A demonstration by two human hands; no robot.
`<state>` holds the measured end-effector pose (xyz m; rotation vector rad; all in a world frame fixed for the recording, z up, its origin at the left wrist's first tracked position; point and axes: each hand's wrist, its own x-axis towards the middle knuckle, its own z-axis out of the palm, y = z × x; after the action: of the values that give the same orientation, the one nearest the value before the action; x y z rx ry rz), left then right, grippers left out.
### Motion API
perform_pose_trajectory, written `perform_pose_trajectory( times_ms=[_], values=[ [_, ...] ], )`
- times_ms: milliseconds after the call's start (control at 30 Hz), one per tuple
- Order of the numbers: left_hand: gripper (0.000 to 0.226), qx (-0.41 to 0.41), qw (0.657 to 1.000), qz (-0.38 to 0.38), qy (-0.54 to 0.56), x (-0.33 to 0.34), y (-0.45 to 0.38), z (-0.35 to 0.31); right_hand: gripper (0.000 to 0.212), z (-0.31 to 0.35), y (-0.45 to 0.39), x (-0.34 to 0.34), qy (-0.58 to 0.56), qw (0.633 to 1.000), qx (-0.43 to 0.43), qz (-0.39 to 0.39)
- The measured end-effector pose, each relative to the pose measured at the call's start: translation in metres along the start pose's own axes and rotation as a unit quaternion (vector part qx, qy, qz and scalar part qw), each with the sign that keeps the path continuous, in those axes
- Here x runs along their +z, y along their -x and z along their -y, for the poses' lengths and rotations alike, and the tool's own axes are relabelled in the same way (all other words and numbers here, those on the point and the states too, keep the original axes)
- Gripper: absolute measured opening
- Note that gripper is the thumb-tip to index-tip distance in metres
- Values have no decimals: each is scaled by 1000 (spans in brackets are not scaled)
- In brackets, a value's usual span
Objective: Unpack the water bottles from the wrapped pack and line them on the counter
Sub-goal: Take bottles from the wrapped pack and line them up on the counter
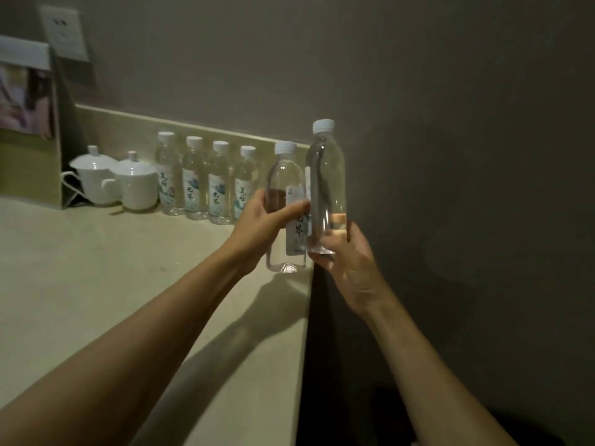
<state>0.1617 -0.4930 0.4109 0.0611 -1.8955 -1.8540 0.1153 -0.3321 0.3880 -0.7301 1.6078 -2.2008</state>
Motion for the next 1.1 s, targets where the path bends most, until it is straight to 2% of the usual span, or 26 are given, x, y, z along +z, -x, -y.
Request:
perform_pose_trajectory(
  times_ms=[133,200,267,367,533,700,767,867,933,967,1033,1100],
  values=[
    [65,7,999,35,-4,-21,-5,10,62,-6,-13,15,127,992,19,-19],
    [71,8,999,44,-24,-29,-7,15,51,-10,-20,13,160,987,24,-10],
    [67,4,998,45,-30,-34,-8,21,37,-14,-25,9,195,980,25,8],
    [53,-5,998,47,-31,-34,-10,29,40,-20,-29,4,250,968,31,4],
    [48,-17,998,47,-44,-34,-14,38,33,-35,-34,0,246,968,57,-10],
    [41,-10,996,76,-43,-35,-13,43,50,-38,-45,-4,255,965,67,-9],
    [38,8,993,83,-87,-38,-10,43,52,-42,-50,-4,262,962,73,-6],
    [49,24,977,96,-189,-45,-7,40,32,-50,-52,-4,262,962,72,-6],
    [49,23,957,93,-274,-48,-6,37,26,-52,-52,-4,248,965,87,-15],
    [47,18,944,82,-318,-48,-5,36,28,-52,-52,-4,243,966,89,-12],
    [47,3,925,62,-375,-46,-3,38,54,-53,-54,-5,252,964,90,-4],
    [47,-6,926,40,-375,-42,4,44,74,-54,-53,-6,264,960,90,-6]
  ],
)
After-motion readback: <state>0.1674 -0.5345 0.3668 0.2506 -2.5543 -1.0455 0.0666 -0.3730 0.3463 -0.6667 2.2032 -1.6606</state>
